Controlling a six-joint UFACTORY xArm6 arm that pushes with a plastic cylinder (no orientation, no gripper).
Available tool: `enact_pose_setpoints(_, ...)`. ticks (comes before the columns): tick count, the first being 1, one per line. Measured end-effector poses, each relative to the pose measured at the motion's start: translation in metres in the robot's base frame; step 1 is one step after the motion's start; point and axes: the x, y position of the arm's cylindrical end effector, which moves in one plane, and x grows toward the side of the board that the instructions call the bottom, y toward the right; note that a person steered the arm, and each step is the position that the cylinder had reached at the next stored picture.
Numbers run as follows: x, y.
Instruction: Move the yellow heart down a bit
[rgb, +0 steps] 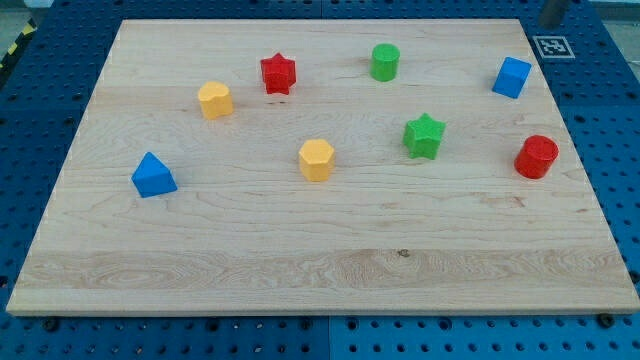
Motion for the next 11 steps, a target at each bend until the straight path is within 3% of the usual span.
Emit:
enact_pose_setpoints(3, 0.0, 0.0)
enact_pose_setpoints(4, 0.012, -0.039)
enact_pose_setpoints(6, 0.013, -0.129)
enact_pose_setpoints(8, -0.007, -0.32)
enact_pose_setpoints(9, 0.002, -0.383)
enact_pose_setpoints(11, 0.065, -0.45)
